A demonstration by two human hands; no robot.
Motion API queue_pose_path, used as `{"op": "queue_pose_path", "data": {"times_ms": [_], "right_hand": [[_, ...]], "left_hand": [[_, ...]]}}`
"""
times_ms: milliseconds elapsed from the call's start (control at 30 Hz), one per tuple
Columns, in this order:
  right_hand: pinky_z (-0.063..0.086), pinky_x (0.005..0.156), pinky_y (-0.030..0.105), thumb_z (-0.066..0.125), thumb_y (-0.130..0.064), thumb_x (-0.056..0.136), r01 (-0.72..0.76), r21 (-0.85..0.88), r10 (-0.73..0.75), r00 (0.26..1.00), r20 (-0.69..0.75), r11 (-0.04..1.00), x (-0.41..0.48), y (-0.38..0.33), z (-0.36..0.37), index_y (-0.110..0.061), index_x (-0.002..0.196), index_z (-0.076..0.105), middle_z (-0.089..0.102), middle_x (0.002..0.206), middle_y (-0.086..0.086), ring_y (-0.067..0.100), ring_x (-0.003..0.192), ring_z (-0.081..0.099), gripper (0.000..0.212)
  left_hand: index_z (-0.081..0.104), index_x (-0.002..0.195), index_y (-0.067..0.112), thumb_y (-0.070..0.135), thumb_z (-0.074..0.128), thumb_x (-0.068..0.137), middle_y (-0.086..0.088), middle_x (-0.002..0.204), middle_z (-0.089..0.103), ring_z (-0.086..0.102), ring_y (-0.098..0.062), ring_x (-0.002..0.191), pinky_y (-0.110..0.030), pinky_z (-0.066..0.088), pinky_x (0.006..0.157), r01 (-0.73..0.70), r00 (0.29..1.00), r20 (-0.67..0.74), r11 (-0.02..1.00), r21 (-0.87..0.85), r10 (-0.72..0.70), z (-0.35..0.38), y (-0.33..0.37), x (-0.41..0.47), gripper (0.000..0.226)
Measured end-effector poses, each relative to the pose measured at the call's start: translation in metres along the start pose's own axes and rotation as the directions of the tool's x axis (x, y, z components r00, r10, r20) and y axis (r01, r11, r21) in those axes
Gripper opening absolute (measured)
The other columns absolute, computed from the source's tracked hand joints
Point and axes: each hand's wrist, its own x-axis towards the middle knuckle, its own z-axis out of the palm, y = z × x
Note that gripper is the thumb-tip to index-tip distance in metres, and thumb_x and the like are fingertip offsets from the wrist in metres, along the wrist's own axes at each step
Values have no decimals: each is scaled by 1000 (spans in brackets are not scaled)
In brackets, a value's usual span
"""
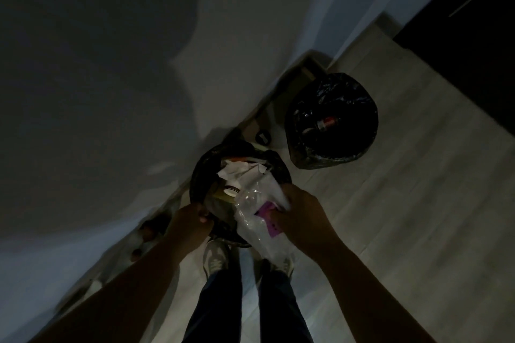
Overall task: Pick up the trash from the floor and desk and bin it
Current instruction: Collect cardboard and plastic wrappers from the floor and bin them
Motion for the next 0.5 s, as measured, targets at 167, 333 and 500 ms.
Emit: {"op": "queue_pose_path", "data": {"times_ms": [167, 333, 500], "right_hand": [[46, 82, 20, 60, -24, 91, -48, -168, 50, 999, 11, 985, 29, 0, 27, -11, 128, 50, 61, 106, -2, 15, 103, 58, 41], [43, 102, 34, 65, -22, 89, -178, -342, 155, 984, -92, 923, 41, 12, 41, -13, 148, 23, 42, 143, 13, 27, 128, 46, 73], [46, 92, 32, 54, -18, 92, -108, -603, 92, 994, -58, 791, 37, 18, 46, -12, 138, 38, 48, 133, 13, 26, 116, 53, 49]], "left_hand": [[62, 99, 15, 19, 64, 85, -1, 98, 64, 59, -19, 95, -19, 33, 74, 39, 999, -28, 999, 23, -39, -5, -34, -3, 15], [61, 100, 13, 18, 64, 86, 6, 94, 56, 51, -6, 89, -12, 31, 73, -14, 1000, -19, 998, 56, 15, -8, -51, -2, 15], [60, 105, 14, 18, 64, 86, 2, 103, 64, 47, -3, 80, -11, 31, 61, -34, 999, -30, 998, 53, 36, -8, -55, -2, 20]]}}
